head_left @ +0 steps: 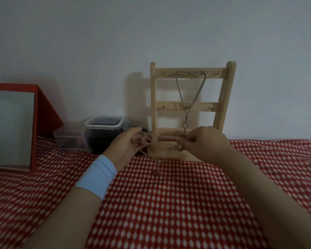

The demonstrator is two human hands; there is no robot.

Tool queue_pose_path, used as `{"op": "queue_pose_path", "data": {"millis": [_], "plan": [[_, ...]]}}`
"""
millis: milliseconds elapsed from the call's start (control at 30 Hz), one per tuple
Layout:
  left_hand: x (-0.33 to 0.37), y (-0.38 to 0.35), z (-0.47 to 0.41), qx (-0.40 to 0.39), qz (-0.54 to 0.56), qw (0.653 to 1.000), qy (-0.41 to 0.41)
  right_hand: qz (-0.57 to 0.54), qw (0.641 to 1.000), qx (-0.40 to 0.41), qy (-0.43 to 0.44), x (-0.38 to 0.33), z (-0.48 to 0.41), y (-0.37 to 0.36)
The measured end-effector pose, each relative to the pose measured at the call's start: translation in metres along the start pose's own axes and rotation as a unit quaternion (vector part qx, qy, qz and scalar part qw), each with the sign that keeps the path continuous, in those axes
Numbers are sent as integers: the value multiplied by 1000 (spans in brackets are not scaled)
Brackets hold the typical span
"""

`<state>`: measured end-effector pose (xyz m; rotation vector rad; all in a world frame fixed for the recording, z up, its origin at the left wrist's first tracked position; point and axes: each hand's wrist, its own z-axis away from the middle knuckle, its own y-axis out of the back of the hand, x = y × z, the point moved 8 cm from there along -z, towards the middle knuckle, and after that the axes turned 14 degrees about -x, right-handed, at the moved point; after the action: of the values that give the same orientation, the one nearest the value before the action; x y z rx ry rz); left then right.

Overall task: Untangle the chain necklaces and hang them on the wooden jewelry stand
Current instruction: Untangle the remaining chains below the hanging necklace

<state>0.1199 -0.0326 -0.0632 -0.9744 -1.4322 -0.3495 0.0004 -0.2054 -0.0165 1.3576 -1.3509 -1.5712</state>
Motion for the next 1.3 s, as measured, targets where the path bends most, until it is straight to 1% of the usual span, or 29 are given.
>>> {"op": "queue_pose_path", "data": {"millis": [67, 100, 133, 167, 233, 300, 367, 467, 567, 700, 767, 833, 900, 933, 1000, 1067, 1133, 1200, 1300], "plan": [[-1, -5, 2, -7, 46, 999, -6, 51, 999, -10, 1, -3, -1, -2], [0, -7, 2, -15, 55, 998, -11, 42, 999, -21, 9, -2, -3, -5], [1, -8, 3, -27, 53, 998, -13, -6, 999, -35, 20, -1, -3, -7], [3, -10, 4, -45, 42, 998, -15, -81, 995, -55, 34, 1, -5, -10], [7, -13, 5, -79, 21, 996, -20, -221, 970, -86, 53, 3, -5, -13], [9, -15, 6, -85, 9, 996, -19, -293, 949, -102, 55, 5, -5, -15], [10, -18, 7, -73, -16, 997, -13, -319, 938, -121, 64, 3, -5, -18], [14, -23, 12, -56, -48, 997, -12, -321, 935, -124, 84, 1, -5, -17], [21, -28, 16, -71, -88, 993, -23, -304, 941, -102, 103, 3, -8, -13], [27, -28, 23, -69, -128, 988, -50, -298, 939, -126, 114, 0, -8, -19], [25, -25, 27, -55, -111, 991, -47, -258, 946, -162, 108, -3, -8, -25], [22, -13, 33, 3, -101, 994, -31, -216, 947, -209, 109, -8, -5, -34], [18, 6, 44, 81, -113, 990, -4, -204, 934, -265, 127, -19, 0, -44], [14, 14, 50, 103, -120, 987, 18, -201, 925, -293, 132, -25, 4, -51], [1, 25, 62, 104, -141, 981, 81, -181, 910, -351, 129, -34, 12, -64], [-12, 33, 77, 94, -181, 968, 146, -177, 886, -412, 116, -40, 20, -76], [-15, 42, 91, 108, -250, 945, 184, -187, 864, -454, 108, -45, 26, -86], [-11, 52, 99, 124, -370, 897, 208, -206, 856, -465, 91, -46, 28, -90], [-4, 57, 105, 121, -514, 820, 218, -210, 862, -455, 75, -47, 28, -89]]}}
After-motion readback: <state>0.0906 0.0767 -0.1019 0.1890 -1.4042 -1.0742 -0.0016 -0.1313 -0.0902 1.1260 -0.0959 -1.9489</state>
